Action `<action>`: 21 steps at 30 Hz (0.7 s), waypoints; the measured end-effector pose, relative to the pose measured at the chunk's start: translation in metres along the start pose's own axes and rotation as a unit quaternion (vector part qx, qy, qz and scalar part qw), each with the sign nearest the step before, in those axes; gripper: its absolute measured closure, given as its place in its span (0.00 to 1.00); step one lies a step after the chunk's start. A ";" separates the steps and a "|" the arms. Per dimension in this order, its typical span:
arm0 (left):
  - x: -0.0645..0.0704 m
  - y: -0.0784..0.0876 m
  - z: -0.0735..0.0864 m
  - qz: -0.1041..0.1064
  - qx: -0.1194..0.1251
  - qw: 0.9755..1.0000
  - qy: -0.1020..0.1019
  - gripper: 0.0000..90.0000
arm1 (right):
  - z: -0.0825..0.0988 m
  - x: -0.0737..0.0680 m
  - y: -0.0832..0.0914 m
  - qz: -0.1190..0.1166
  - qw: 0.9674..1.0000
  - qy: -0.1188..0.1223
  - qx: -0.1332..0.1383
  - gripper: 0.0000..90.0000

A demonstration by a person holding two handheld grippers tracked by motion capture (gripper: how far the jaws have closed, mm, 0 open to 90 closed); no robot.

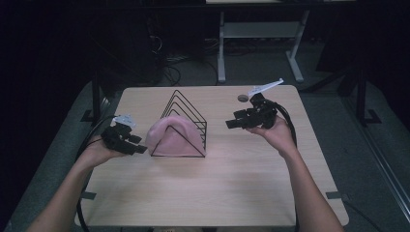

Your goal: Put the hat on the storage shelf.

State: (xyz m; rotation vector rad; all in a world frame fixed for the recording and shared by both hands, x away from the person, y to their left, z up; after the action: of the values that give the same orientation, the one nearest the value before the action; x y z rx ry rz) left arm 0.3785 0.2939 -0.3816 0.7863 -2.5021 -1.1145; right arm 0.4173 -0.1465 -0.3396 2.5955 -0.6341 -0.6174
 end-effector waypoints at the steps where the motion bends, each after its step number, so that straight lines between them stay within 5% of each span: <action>1: 0.000 0.000 0.000 0.000 0.000 1.000 0.000 0.50 | 0.000 0.000 0.000 0.000 1.000 0.000 0.000 0.37; 21: 0.004 -0.001 0.009 -0.004 0.012 1.000 0.025 0.34 | 0.047 0.016 0.047 0.046 0.998 -0.038 0.011 0.30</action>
State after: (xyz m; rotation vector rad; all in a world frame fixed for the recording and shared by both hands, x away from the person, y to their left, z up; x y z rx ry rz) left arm 0.3713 0.2963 -0.3875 0.8228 -2.4773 -1.0550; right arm 0.3909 -0.2059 -0.3616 2.5560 -0.7846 -0.6863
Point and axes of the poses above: each handheld gripper's, and its own axes: y roughly backward along the jaws, z roughly out of its underside, x roughly to its right, the point moved 1 cm from there along -y, roughly forward along the jaws, and after that the axes turned 8 degrees about x, right-handed, at the moved point
